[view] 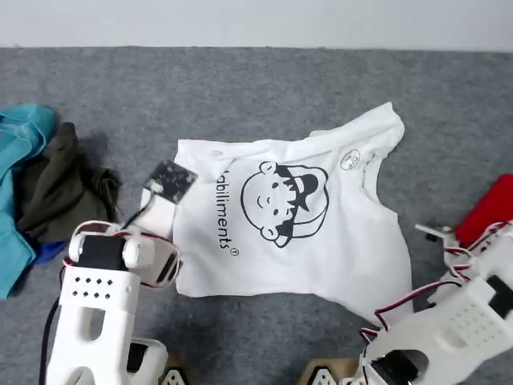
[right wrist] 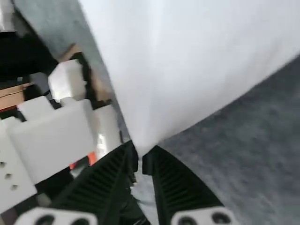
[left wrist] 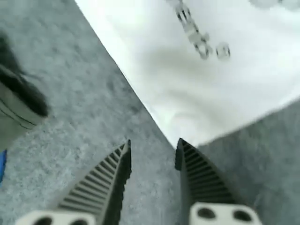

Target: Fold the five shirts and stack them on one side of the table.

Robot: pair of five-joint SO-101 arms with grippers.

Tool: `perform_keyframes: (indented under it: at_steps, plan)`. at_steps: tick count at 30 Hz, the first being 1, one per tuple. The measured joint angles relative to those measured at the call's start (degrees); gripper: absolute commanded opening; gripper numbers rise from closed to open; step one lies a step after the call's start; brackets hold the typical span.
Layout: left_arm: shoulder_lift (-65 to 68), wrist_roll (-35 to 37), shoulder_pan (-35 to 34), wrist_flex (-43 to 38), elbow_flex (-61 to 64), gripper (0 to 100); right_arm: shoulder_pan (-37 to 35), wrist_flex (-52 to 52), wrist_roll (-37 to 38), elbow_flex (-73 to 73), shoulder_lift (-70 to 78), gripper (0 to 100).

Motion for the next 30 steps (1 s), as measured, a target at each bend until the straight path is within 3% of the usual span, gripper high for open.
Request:
perform_keyframes:
  at_steps: [3, 10, 13, 19, 25, 30]
  plan:
    - [0.0, 3.3, -0.1, -2.9, -0.8, 15, 0.0, 0.0, 0.0, 1.1, 0.0, 10.2]
    - [0.0, 11.1, -0.2, -10.0, -0.9, 15, 0.0, 0.0, -4.0, -1.9, -0.4, 36.4]
    - [0.0, 11.8, -0.2, -10.9, -0.9, 15, -0.2, 0.5, -5.2, -4.7, -0.4, 42.6]
    - [0.0, 12.0, -0.2, -12.4, -0.9, 15, -6.0, 1.0, -6.7, -10.4, -0.4, 43.1]
    - [1.2, 12.0, -0.2, -18.0, -0.9, 15, -15.3, 1.0, -16.4, -19.3, -0.1, 43.1]
    - [8.3, 12.0, -3.2, -17.6, -3.4, 15, -17.4, 1.0, -19.9, -18.1, -2.4, 43.1]
